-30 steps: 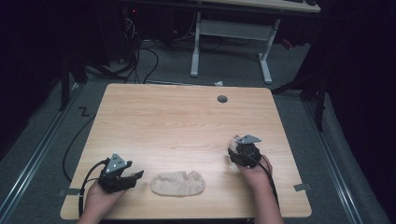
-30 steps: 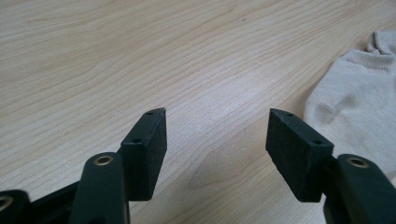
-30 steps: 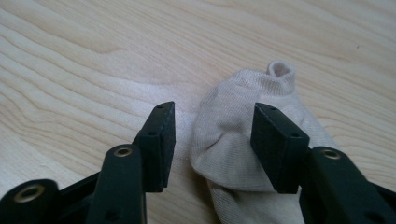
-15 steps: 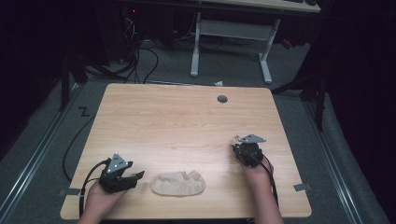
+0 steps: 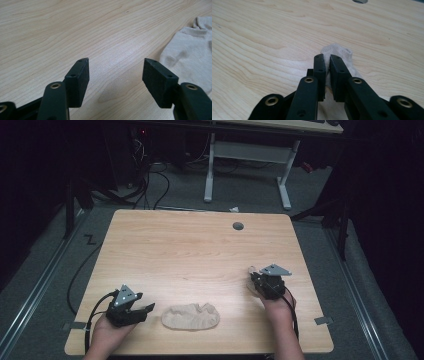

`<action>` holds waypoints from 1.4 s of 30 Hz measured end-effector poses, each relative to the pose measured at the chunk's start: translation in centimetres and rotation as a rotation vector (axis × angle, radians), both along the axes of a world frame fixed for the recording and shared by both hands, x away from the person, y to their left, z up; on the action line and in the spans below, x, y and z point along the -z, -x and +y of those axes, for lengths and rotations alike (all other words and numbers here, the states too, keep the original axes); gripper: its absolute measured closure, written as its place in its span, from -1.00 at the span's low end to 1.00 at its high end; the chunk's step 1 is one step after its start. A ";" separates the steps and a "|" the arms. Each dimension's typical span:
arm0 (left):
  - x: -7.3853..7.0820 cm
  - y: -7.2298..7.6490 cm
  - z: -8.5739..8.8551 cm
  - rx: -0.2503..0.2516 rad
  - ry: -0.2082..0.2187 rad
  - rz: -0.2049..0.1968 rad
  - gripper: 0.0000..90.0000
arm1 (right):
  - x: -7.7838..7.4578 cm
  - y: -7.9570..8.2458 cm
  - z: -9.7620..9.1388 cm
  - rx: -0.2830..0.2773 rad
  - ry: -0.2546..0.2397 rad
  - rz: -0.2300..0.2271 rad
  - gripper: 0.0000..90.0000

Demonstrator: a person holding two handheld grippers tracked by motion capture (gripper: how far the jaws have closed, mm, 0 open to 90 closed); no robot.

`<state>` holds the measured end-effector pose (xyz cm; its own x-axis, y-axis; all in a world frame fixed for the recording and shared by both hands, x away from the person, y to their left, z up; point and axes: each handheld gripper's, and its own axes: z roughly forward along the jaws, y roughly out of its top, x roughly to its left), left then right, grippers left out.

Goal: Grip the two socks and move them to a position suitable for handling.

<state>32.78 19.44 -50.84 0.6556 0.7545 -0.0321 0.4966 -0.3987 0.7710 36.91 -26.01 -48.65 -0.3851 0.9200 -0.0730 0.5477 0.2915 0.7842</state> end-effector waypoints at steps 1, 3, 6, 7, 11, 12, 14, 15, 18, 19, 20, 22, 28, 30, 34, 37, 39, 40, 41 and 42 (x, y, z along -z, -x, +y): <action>0.0 0.0 0.0 0.000 0.001 0.000 -0.14 | -0.2 0.1 0.0 -0.002 0.001 -0.008 0.86; 0.0 0.0 0.0 0.001 0.001 -0.001 -0.14 | -0.5 0.4 0.1 -0.008 -0.018 -0.020 0.86; -0.1 0.1 -0.1 0.003 0.000 -0.004 -0.14 | -1.2 0.8 0.5 -0.021 -0.027 -0.042 0.87; -0.1 0.1 -0.1 0.004 0.000 -0.008 -0.14 | -1.4 0.9 0.7 -0.029 -0.030 -0.049 0.87; -0.1 0.1 -0.1 0.005 -0.001 -0.008 -0.14 | -2.0 1.4 1.4 -0.054 -0.052 -0.070 0.87; -0.1 0.0 -0.1 0.005 0.000 -0.008 -0.14 | -2.2 1.4 1.7 -0.065 -0.056 -0.075 0.87; -0.1 0.1 -0.1 0.006 0.000 -0.009 -0.14 | -2.4 1.6 2.2 -0.083 -0.066 -0.080 0.87; -0.1 0.1 -0.1 0.007 -0.001 -0.009 -0.14 | -2.5 1.7 2.5 -0.095 -0.077 -0.082 0.87; -0.2 0.1 -0.1 0.008 -0.002 -0.010 -0.14 | -2.7 1.8 3.6 -0.124 -0.089 -0.081 0.87; -0.2 0.1 -0.1 0.007 -0.002 -0.011 -0.14 | -2.8 1.9 4.0 -0.134 -0.093 -0.081 0.87; -0.2 0.1 -0.1 0.007 -0.002 -0.011 -0.14 | -2.8 1.9 4.0 -0.134 -0.093 -0.081 0.87; -0.1 0.1 -0.1 0.006 0.000 -0.010 -0.14 | -2.8 2.0 5.4 -0.181 -0.107 -0.081 0.87; -0.2 0.1 -0.1 0.008 0.000 -0.014 -0.14 | -2.9 2.1 8.4 -0.277 -0.155 -0.076 0.87; -0.2 0.2 -0.1 0.009 -0.001 -0.014 -0.14 | -3.0 2.2 9.1 -0.304 -0.174 -0.075 0.86; -0.2 0.1 0.0 0.006 0.002 -0.013 -0.14 | -3.1 2.2 9.6 -0.302 -0.167 -0.088 0.86; -0.2 0.2 0.0 0.008 0.002 -0.013 -0.14 | -3.0 1.9 8.8 -0.270 -0.186 -0.084 0.86; -0.2 0.2 -0.1 0.010 0.000 -0.013 -0.14 | -2.6 1.5 8.0 -0.243 -0.206 -0.065 0.86; -0.2 0.2 -0.1 0.012 -0.001 -0.012 -0.14 | -2.4 1.3 7.5 -0.229 -0.206 -0.056 0.86; -0.2 0.2 -0.2 0.012 -0.002 -0.013 -0.14 | -2.1 1.1 7.1 -0.216 -0.209 -0.046 0.86; -0.2 0.2 -0.2 0.013 -0.004 -0.014 -0.14 | -1.9 1.0 6.7 -0.200 -0.212 -0.036 0.86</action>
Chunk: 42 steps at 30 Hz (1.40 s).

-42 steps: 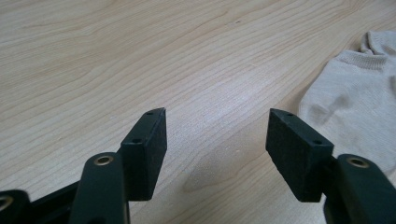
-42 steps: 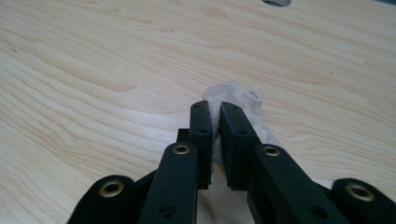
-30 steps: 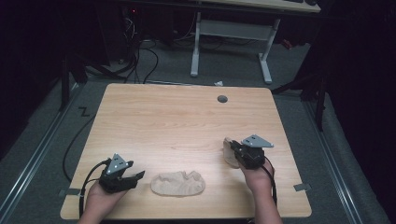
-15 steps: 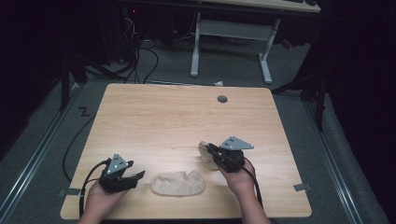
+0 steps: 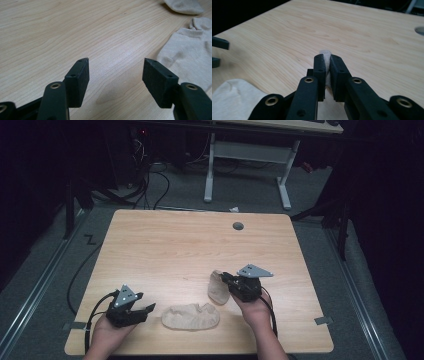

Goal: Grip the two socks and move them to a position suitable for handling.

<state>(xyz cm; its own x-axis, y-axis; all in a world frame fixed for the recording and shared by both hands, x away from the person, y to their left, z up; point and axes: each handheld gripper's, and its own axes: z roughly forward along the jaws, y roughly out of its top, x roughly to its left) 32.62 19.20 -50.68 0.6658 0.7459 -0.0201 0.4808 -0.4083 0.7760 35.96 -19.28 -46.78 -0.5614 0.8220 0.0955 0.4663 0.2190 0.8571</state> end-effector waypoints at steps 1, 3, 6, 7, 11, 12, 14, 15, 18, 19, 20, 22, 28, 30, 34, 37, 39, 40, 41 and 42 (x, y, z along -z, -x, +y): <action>0.0 0.0 0.0 0.003 0.000 0.001 -0.14 | 0.3 -0.2 -0.4 0.012 0.002 0.007 0.86; 0.0 0.0 -0.1 0.005 -0.002 0.000 -0.14 | 0.8 -0.5 -1.2 0.038 -0.007 0.029 0.86; 0.0 0.0 -0.2 0.005 -0.005 0.001 -0.14 | 1.2 -0.8 -1.9 0.063 -0.007 0.044 0.85; 0.1 -0.1 -0.2 0.003 -0.004 0.003 -0.14 | 1.7 -1.1 -2.6 0.090 -0.007 0.061 0.84; 0.1 -0.1 -0.1 0.003 -0.004 0.004 -0.14 | 2.5 -1.7 -3.9 0.139 -0.004 0.093 0.82; 0.1 -0.1 -0.2 0.004 -0.004 0.004 -0.14 | 2.6 -1.8 -4.2 0.150 -0.002 0.100 0.82; 0.1 -0.1 -0.2 0.006 -0.005 0.004 -0.14 | 2.8 -1.9 -4.9 0.173 -0.003 0.112 0.80; 0.0 0.0 -0.2 0.005 -0.006 0.001 -0.14 | 3.0 -1.9 -5.2 0.187 -0.003 0.117 0.80; 0.0 0.1 -0.2 0.009 -0.004 -0.001 -0.14 | 3.2 -2.0 -6.1 0.219 0.010 0.129 0.79; 0.0 0.1 -0.2 0.009 -0.004 -0.002 -0.14 | 3.3 -2.0 -6.3 0.227 0.017 0.132 0.78; 0.0 0.1 -0.2 0.009 -0.004 -0.002 -0.14 | 3.3 -2.0 -6.3 0.227 0.017 0.132 0.78; 0.0 0.0 -0.2 0.006 -0.005 0.001 -0.14 | 3.7 -2.2 -6.9 0.249 0.050 0.150 0.75; 0.2 -0.2 -0.2 0.010 -0.007 0.011 -0.13 | 4.2 -2.4 -7.6 0.271 0.084 0.183 0.72; 0.2 -0.2 -0.3 0.011 -0.005 0.016 -0.13 | 4.4 -2.4 -7.7 0.275 0.101 0.196 0.71; 0.2 -0.2 -0.4 0.012 0.003 0.022 -0.12 | 4.7 -2.2 -7.4 0.243 0.101 0.228 0.79; 0.0 -0.2 -0.4 0.013 0.012 0.027 -0.09 | 4.7 -2.0 -6.6 0.211 0.101 0.233 0.79; 0.0 -0.1 -0.5 0.016 0.017 0.032 -0.08 | 4.8 -2.0 -6.0 0.188 0.095 0.240 0.79; 0.0 -0.1 -0.6 0.017 0.018 0.033 -0.08 | 4.8 -1.9 -5.7 0.176 0.091 0.242 0.78; 0.0 -0.1 -0.6 0.019 0.018 0.034 -0.08 | 4.9 -1.9 -5.4 0.163 0.086 0.248 0.78; 0.0 -0.1 -0.6 0.019 0.018 0.034 -0.08 | 4.9 -1.9 -5.4 0.163 0.086 0.248 0.78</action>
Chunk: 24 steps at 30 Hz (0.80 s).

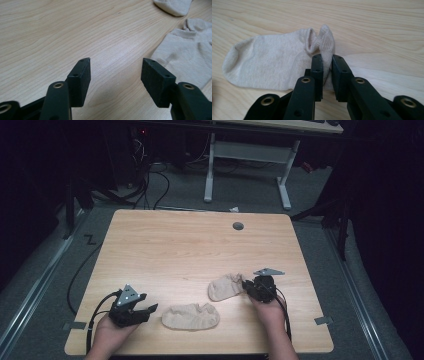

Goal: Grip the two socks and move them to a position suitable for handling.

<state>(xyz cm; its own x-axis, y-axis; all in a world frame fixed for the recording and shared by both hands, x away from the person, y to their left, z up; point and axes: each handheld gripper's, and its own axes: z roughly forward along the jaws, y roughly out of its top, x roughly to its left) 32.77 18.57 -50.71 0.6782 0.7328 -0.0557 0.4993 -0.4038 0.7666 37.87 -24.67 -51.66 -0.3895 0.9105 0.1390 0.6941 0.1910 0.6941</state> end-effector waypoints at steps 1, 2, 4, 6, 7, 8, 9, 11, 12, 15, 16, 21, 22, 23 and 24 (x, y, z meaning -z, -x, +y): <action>0.0 0.0 -0.1 0.002 -0.001 0.002 -0.08 | 0.1 0.1 0.7 -0.023 -0.021 0.008 0.76; 0.0 0.0 -0.2 0.001 0.002 0.002 -0.08 | 0.1 0.1 1.1 -0.037 -0.026 0.006 0.76; 0.1 0.0 -0.4 0.005 0.001 0.004 -0.08 | 0.1 0.2 1.9 -0.063 -0.033 0.003 0.75; 0.1 -0.1 -0.5 0.008 0.000 0.004 -0.07 | 0.1 0.3 2.3 -0.067 -0.038 0.006 0.75; 0.1 -0.1 -0.8 0.011 0.006 0.007 -0.07 | 0.0 0.5 3.2 -0.092 -0.036 -0.001 0.74; 0.1 -0.1 -1.0 0.017 0.005 0.008 -0.07 | 0.0 0.5 3.6 -0.107 -0.031 -0.005 0.72; 0.1 -0.1 -1.3 0.021 0.005 0.011 -0.07 | 0.0 0.6 4.1 -0.113 -0.031 -0.005 0.71; 0.1 -0.1 -1.8 0.036 0.002 0.012 -0.07 | -0.1 0.8 4.7 -0.133 -0.029 -0.005 0.70; 0.1 -0.1 -1.8 0.036 0.002 0.012 -0.07 | -0.1 0.8 5.0 -0.142 -0.032 -0.009 0.69; 0.1 -0.3 -3.0 0.063 0.004 0.011 -0.07 | -0.1 1.0 5.6 -0.151 -0.026 -0.009 0.64; 0.0 -0.4 -3.3 0.072 0.004 0.008 -0.07 | 0.0 1.1 5.6 -0.150 -0.023 -0.008 0.61; -0.3 -1.5 -5.1 0.101 0.001 -0.012 -0.06 | 0.0 2.1 4.7 -0.104 -0.004 -0.039 0.46; -0.3 -1.8 -5.4 0.107 0.001 -0.009 -0.05 | -0.2 2.3 4.3 -0.097 -0.012 -0.052 0.44; -0.4 -2.1 -5.7 0.108 -0.001 -0.009 -0.05 | -0.4 2.6 3.9 -0.087 -0.026 -0.065 0.44; -0.4 -2.4 -6.0 0.111 -0.002 -0.009 -0.05 | -0.5 3.0 3.5 -0.071 -0.033 -0.076 0.44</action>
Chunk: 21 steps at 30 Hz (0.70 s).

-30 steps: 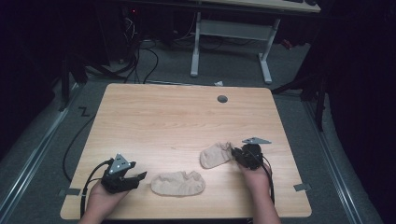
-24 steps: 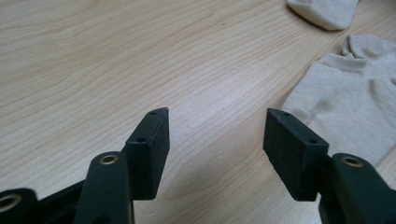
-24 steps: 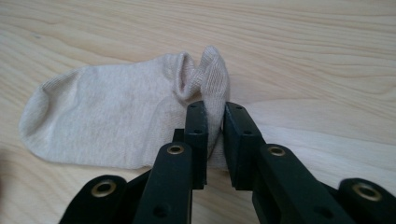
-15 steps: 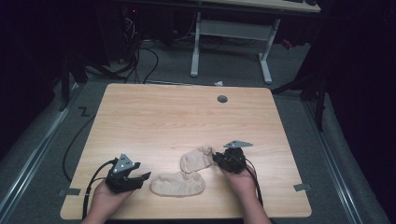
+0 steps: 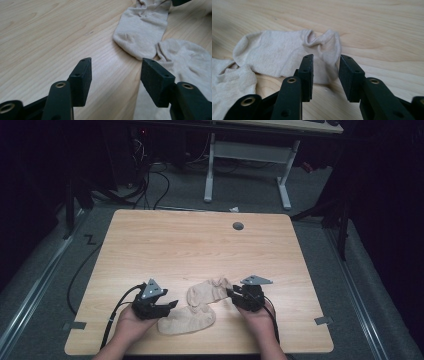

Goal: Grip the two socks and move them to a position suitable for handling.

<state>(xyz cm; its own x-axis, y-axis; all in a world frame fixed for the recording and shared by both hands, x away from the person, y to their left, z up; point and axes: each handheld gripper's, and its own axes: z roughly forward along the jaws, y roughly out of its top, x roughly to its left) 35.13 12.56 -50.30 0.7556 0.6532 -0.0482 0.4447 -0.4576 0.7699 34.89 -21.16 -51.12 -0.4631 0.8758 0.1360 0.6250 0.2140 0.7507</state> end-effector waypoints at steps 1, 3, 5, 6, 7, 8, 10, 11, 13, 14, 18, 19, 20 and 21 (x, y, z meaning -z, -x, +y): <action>0.0 -0.3 -0.3 0.002 0.004 0.004 -0.04 | -0.1 0.3 -0.4 0.007 0.002 -0.012 0.44; 0.1 -0.7 -1.1 0.018 0.000 0.015 0.00 | -0.1 0.9 -1.1 0.022 0.002 -0.018 0.44; 0.3 -1.2 -2.1 0.037 -0.021 0.030 0.07 | -0.1 1.4 -1.7 0.035 0.007 -0.024 0.44; 0.3 -1.2 -2.1 0.037 -0.021 0.030 0.08 | -0.1 1.4 -1.7 0.035 0.007 -0.024 0.44; 0.6 -1.6 -2.9 0.053 -0.017 0.057 0.10 | -0.1 1.8 -2.3 0.048 0.008 -0.021 0.43; 0.6 -1.6 -2.9 0.053 -0.017 0.057 0.11 | -0.1 1.8 -2.3 0.048 0.008 -0.021 0.43; 1.0 -2.0 -4.1 0.071 -0.038 0.070 0.14 | 0.1 2.3 -2.8 0.053 0.025 -0.027 0.40; 1.1 -2.1 -4.4 0.078 -0.048 0.075 0.17 | 0.2 2.4 -2.8 0.056 0.027 -0.024 0.39; 1.3 -2.4 -4.8 0.074 -0.070 0.078 0.26 | 0.3 2.6 -2.7 0.052 0.039 -0.028 0.37; 1.4 -2.5 -4.9 0.067 -0.077 0.078 0.33 | 0.3 2.6 -2.6 0.039 0.046 -0.034 0.36; 1.8 -3.0 -5.0 0.030 -0.121 0.066 0.70 | 0.0 3.1 -1.3 0.000 0.040 -0.045 0.49; 1.8 -3.2 -4.9 0.019 -0.120 0.066 0.77 | -0.2 3.2 -0.9 -0.019 0.033 -0.046 0.55; 1.8 -3.2 -4.9 0.019 -0.120 0.066 0.84 | -0.2 3.2 -0.9 -0.019 0.033 -0.046 0.55; 1.7 -3.3 -4.5 -0.005 -0.127 0.060 0.90 | -0.5 3.5 0.1 -0.058 0.031 -0.058 0.70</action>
